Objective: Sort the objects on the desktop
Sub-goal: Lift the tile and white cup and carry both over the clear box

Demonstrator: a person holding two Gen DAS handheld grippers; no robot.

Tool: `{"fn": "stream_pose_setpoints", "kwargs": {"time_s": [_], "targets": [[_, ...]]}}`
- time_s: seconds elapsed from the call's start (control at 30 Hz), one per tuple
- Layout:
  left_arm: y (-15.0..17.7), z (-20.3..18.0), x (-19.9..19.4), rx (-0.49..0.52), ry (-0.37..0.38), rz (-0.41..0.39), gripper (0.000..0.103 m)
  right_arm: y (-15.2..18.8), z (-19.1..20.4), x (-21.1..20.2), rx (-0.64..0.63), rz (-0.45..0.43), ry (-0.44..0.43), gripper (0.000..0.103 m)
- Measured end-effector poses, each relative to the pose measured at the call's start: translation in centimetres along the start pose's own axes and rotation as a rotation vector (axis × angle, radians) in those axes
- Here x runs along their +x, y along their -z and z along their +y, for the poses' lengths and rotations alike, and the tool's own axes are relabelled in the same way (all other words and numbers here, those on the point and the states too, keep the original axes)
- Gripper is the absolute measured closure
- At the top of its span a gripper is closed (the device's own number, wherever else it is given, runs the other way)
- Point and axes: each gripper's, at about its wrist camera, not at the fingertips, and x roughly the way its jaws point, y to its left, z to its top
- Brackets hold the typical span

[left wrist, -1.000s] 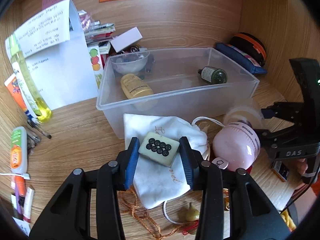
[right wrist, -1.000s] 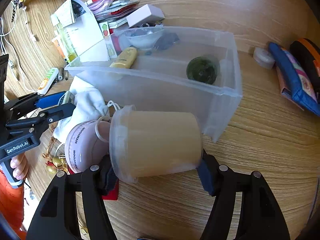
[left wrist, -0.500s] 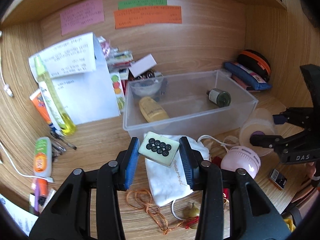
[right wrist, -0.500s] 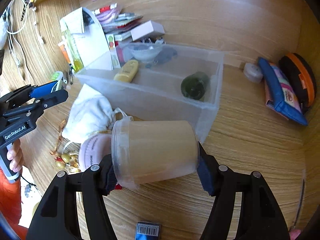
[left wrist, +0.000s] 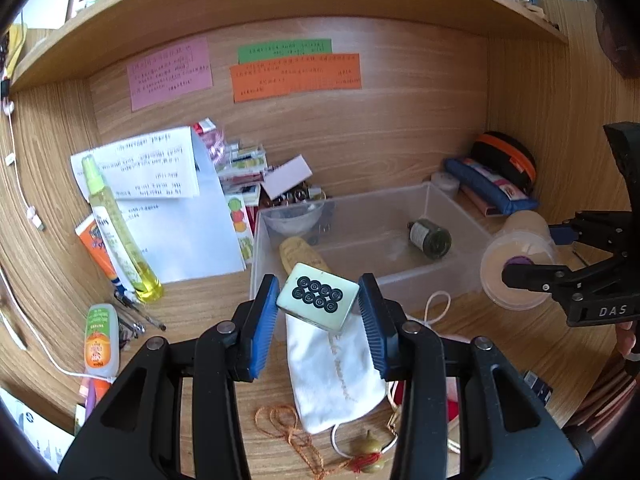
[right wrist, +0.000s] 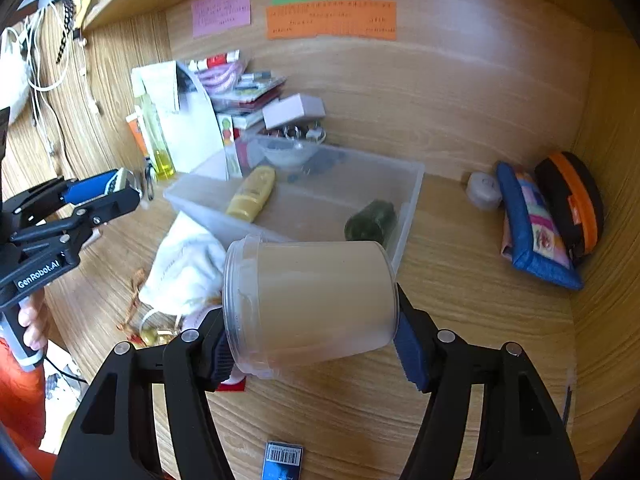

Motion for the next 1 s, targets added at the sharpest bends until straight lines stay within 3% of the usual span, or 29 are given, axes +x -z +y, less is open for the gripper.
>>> {"fn": "stream_pose_setpoints", "kwargs": {"time_s": [0.13, 0.33, 0.53, 1.0], "targets": [[-1.1, 0.0, 0.1, -0.006, 0.004, -0.012, 0.063, -1.3, -0.3, -1.0, 0.009, -0.034, -0.023, 0.04], [-2.9, 1.5, 0.4, -0.064, 0.103, -0.02, 0.063, -3.5, -0.7, -1.8, 0.014, -0.075, -0.039, 0.04], [-4.8, 3.0, 2.3, -0.104, 0.125, 0.0, 0.063, -5.6, -1.6, -0.7, 0.032, -0.077, -0.074, 0.04], [-6.1, 3.0, 12.3, -0.103, 0.179, 0.206, 0.063, -8.3, -3.2, 7.9, 0.013, 0.059, -0.096, 0.04]]}}
